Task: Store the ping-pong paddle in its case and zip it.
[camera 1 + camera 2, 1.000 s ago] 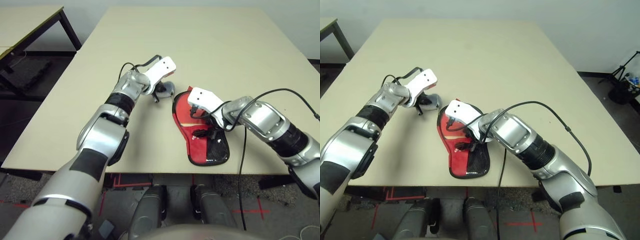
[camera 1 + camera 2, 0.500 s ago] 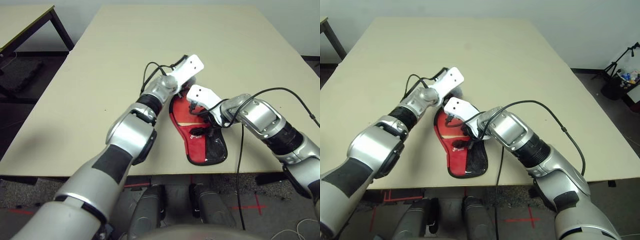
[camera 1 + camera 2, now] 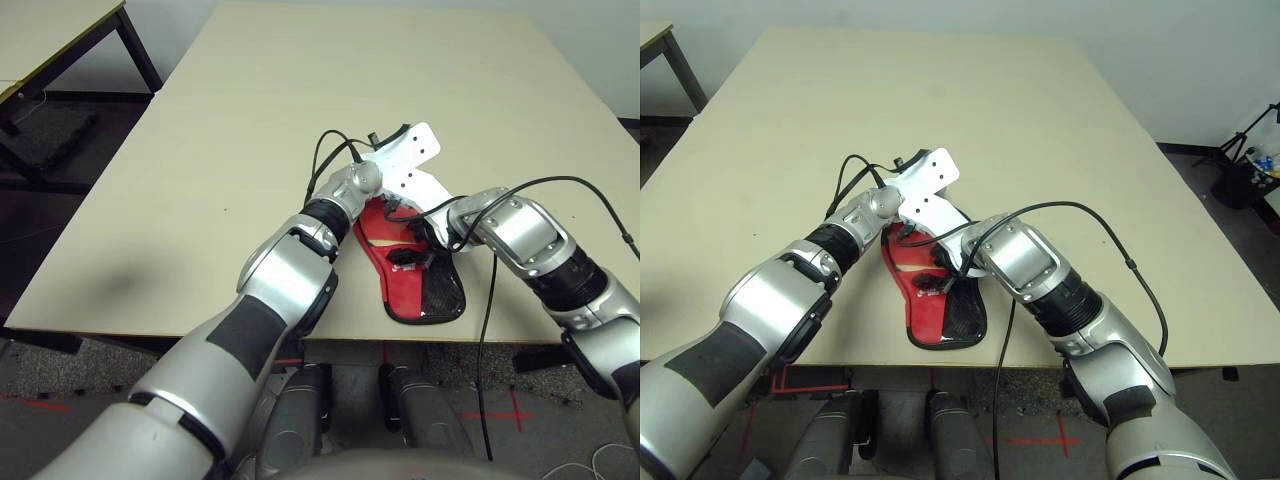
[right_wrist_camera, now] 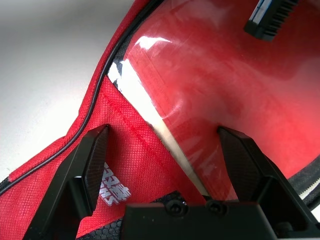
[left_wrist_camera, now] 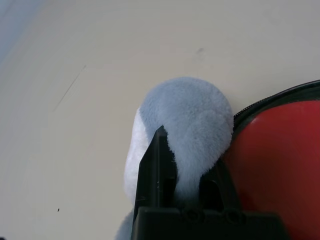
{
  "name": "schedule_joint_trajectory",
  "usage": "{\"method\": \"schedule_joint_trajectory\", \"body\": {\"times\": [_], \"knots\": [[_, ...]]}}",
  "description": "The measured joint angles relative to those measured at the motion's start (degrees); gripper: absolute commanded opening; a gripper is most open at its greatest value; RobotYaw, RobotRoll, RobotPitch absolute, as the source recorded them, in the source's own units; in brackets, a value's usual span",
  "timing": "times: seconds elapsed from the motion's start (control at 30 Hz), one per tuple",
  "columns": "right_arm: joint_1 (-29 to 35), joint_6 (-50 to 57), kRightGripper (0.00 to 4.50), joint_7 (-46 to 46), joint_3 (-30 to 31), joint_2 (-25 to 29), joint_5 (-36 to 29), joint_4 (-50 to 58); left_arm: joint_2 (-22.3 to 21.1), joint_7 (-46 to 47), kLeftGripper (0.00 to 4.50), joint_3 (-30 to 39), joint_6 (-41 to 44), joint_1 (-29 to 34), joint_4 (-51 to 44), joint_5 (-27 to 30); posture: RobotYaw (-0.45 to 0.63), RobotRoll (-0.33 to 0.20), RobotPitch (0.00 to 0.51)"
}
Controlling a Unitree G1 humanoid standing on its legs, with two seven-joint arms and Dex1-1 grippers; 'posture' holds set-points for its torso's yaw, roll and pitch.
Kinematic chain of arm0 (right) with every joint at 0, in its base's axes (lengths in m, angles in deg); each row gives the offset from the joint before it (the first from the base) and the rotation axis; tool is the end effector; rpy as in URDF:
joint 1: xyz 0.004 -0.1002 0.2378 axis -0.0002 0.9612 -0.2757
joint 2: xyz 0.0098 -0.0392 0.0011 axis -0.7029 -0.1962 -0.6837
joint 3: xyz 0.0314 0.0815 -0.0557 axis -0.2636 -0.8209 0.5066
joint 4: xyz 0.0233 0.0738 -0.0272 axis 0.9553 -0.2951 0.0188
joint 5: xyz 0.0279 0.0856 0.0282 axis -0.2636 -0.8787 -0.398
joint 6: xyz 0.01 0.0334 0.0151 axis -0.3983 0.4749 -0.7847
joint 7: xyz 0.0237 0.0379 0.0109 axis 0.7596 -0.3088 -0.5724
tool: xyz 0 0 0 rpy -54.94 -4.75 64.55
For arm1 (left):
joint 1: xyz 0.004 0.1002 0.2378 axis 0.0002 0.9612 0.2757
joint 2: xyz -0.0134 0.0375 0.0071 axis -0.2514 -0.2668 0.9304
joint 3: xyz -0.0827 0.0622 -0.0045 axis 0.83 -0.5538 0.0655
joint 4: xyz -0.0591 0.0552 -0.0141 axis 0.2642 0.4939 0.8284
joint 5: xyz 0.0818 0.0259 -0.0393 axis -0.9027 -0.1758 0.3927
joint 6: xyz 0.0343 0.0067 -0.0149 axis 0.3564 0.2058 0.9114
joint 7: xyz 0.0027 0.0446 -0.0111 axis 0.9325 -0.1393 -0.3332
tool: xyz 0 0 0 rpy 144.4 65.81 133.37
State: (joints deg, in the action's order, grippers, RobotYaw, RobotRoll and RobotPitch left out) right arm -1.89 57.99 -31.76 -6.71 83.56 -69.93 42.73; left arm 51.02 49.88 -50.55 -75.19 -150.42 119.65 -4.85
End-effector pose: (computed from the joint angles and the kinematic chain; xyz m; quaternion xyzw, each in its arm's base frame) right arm 0.2790 -0.1310 0.1735 -0.2568 0.3802 0.4078 0.7895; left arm 0.3527 0.0306 0.1590 0.4071 0.0235 -0.2928 0.8648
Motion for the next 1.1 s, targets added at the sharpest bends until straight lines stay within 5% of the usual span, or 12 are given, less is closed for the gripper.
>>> {"method": "schedule_joint_trajectory", "body": {"times": [0.33, 1.1], "knots": [[0.17, -4.50, 4.50, 0.14, -2.03, -3.64, 1.53, -3.74, -5.65, -0.49, 0.23, 5.05, -0.18, -0.30, -0.01, 2.38, -0.03, 0.000, 0.209], [-1.53, -10.20, 4.50, 0.11, -5.04, -6.02, 3.90, -10.99, -9.28, -3.70, 0.23, 8.77, -0.70, 0.42, -1.40, 5.17, 0.02, 0.000, 0.235]]}}
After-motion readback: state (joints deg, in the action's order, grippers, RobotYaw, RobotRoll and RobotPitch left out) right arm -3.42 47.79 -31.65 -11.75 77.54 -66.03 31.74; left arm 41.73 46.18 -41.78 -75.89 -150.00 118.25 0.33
